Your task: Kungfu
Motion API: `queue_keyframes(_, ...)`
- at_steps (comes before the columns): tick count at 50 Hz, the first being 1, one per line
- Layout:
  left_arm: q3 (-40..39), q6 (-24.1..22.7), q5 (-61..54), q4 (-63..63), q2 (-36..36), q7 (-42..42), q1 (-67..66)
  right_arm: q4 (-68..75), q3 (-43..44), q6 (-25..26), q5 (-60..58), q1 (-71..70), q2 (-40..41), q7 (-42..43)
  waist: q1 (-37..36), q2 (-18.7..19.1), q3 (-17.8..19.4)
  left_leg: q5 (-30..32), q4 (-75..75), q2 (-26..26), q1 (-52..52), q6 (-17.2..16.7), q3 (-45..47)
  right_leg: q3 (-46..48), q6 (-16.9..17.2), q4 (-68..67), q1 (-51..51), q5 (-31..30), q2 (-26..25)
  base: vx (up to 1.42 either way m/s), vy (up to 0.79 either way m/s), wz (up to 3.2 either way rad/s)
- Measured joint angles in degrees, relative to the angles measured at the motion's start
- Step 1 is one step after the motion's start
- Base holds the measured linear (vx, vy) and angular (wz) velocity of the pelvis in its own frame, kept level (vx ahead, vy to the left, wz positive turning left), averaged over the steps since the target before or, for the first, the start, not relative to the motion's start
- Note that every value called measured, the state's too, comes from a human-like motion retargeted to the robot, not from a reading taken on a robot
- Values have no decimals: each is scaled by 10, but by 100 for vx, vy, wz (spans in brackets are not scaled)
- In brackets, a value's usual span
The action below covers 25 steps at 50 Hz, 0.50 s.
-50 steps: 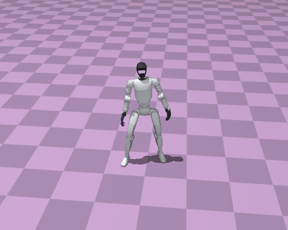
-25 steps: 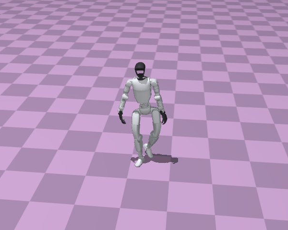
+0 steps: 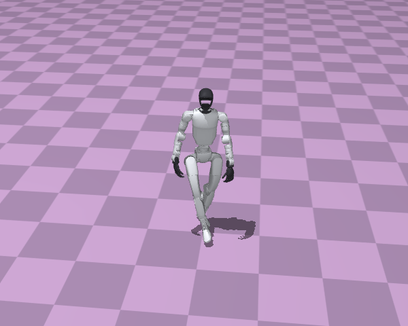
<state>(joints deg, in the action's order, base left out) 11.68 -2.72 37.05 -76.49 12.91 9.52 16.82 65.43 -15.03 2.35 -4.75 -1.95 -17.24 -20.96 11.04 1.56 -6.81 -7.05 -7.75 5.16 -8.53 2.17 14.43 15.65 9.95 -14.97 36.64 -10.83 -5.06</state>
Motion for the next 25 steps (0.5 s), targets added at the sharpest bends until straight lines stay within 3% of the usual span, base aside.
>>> queue_keyframes(3,-38,-1,6,-6,14,22,-17,41,61,-19,31,4,62,86,10,-1,10,24,13,-19,-14,-17,-6,-68,6,8,-2,50,-11,-55,-12,1)
queue_keyframes(5,-57,0,-3,-10,13,28,-37,62,105,-51,94,23,95,131,5,2,9,37,20,-29,-24,-17,-15,-70,-10,6,-8,70,2,-43,-16,21)
queue_keyframes(8,-66,-7,-33,-15,14,49,-73,90,145,-103,239,59,118,134,-14,8,-21,51,24,-47,-54,-24,-32,-67,-36,-8,-6,99,22,-18,-20,28)
queue_keyframes(10,-73,-2,-52,-20,18,71,-99,119,167,-116,317,77,127,105,-26,8,-61,59,25,-55,-89,-29,-44,-73,-43,-23,10,103,42,-24,-30,25)
queue_keyframes(15,-168,44,-100,-53,-1,60,-161,211,244,-77,331,91,136,83,-68,-16,-126,71,31,-64,-135,-46,-34,-104,-43,-50,8,99,101,-20,-29,-21)
queue_keyframes(18,-239,62,-179,-82,-33,21,-192,244,253,-67,310,92,121,101,-86,-18,-134,69,24,-77,-147,-57,-23,-114,-65,-49,-15,89,141,-20,-25,-37)
queue_keyframes(23,-267,52,-366,-135,-52,27,-239,237,247,-50,266,99,107,101,-102,-16,-126,64,9,-111,-145,-79,-3,-91,-111,-11,-75,49,201,-24,-43,-42)
queue_keyframes(25,-274,50,-397,-150,-49,40,-259,224,241,-50,248,102,109,101,-100,-31,-133,63,6,-114,-144,-88,12,-65,-48,20,-99,51,229,-20,-66,-44)
